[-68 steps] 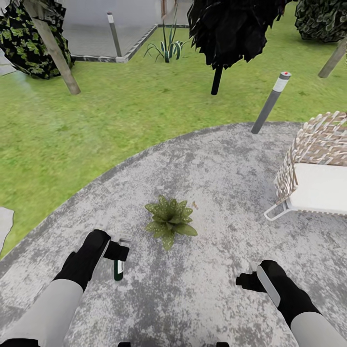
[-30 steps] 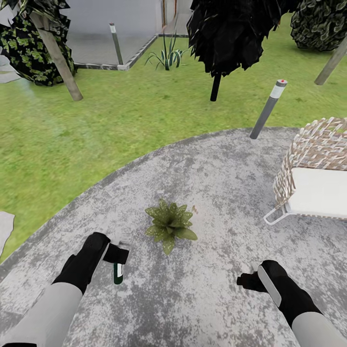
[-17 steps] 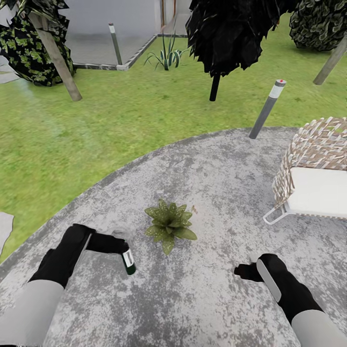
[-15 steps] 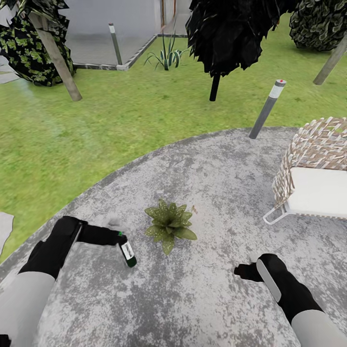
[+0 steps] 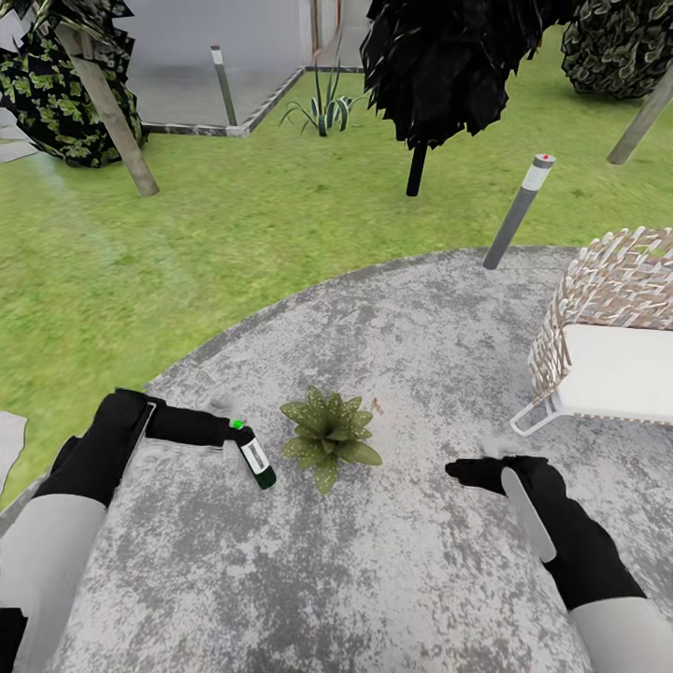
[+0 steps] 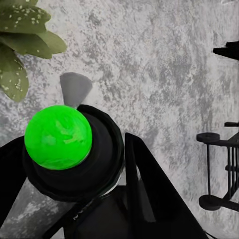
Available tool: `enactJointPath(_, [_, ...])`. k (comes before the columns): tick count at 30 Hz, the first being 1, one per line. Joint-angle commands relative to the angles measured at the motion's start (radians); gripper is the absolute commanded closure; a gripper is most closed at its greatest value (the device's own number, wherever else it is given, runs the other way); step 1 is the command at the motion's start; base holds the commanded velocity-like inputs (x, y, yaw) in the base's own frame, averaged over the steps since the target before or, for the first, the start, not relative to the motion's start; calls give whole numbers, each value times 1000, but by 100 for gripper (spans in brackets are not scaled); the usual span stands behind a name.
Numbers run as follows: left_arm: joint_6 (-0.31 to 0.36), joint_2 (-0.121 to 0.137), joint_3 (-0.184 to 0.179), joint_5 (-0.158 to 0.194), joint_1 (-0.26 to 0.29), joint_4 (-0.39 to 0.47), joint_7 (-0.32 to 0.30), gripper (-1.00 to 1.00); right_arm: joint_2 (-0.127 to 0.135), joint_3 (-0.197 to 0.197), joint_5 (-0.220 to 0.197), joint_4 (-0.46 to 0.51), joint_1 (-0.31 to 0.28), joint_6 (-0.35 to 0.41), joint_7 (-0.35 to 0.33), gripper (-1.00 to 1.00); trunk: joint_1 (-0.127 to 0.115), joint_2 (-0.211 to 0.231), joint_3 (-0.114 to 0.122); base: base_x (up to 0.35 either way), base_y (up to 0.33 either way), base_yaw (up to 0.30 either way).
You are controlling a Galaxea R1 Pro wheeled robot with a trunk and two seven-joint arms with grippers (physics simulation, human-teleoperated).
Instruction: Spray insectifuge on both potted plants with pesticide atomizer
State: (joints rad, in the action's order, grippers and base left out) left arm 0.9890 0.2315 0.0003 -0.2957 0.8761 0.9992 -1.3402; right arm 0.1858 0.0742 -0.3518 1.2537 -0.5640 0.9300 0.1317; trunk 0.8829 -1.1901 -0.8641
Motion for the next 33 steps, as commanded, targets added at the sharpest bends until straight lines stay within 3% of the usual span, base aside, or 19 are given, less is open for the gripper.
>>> enactJointPath(1, [10,0,-1,-9,19,0,-10,100,2,2,-11,35,-1,33,9,-100,0,0,-1,0,0,0])
enactJointPath(6, [10,-1,-26,-13,68,-3,-9,100,2,2,-19,94,-1,105,7,-100,0,0,-1,0,0,0])
enactJointPath(9, [-17,-2,-178,-13,130,-6,20,100,3,2,-23,117,-10,111,2,-100,0,0,-1,0,0,0])
enactJointPath(10, [-53,-3,-214,-13,151,-7,29,100,2,3,-24,148,-10,111,-29,-100,0,0,-1,0,0,0])
enactJointPath(12, [-103,-6,-251,-13,166,-8,35,100,2,4,-24,181,-11,111,-134,-100,0,0,-1,0,0,0])
enactJointPath(13, [-134,-7,-276,-12,170,-7,36,100,3,4,-23,198,-12,112,-243,-100,0,0,-1,0,0,0])
enactJointPath(16, [-190,-10,-300,-10,173,-5,32,100,3,4,-23,218,-13,112,-412,-100,0,0,-1,0,0,0])
enactJointPath(20, [-214,-12,-333,-6,173,1,28,100,4,4,-23,237,-15,112,-573,-100,0,0,-1,0,0,0])
enactJointPath(23, [-222,-16,-356,-4,171,11,27,100,5,4,-22,247,-28,112,-760,-100,0,0,-1,0,0,0])
enactJointPath(26, [-247,-29,-361,-4,152,97,27,100,17,4,-20,250,-31,112,-921,-100,0,0,-1,0,0,0])
enactJointPath(28, [-251,-31,-367,-3,146,117,26,100,39,4,-20,251,-31,112,-948,-100,0,0,-1,0,0,0])
enactJointPath(30, [-256,-32,-406,-2,143,130,25,100,57,4,-20,250,-31,112,-963,-100,0,0,-1,0,0,0])
enactJointPath(31, [-271,-32,-431,-2,143,132,24,100,60,4,-19,250,-31,112,-965,-100,0,0,-1,0,0,0])
enactJointPath(32, [-330,-33,-462,-1,141,134,24,100,62,4,-19,250,-31,112,-967,-100,0,0,-1,0,0,0])
enactJointPath(33, [-345,-33,-467,0,140,134,22,100,62,4,-19,251,-31,112,-967,-100,0,0,-1,0,0,0])
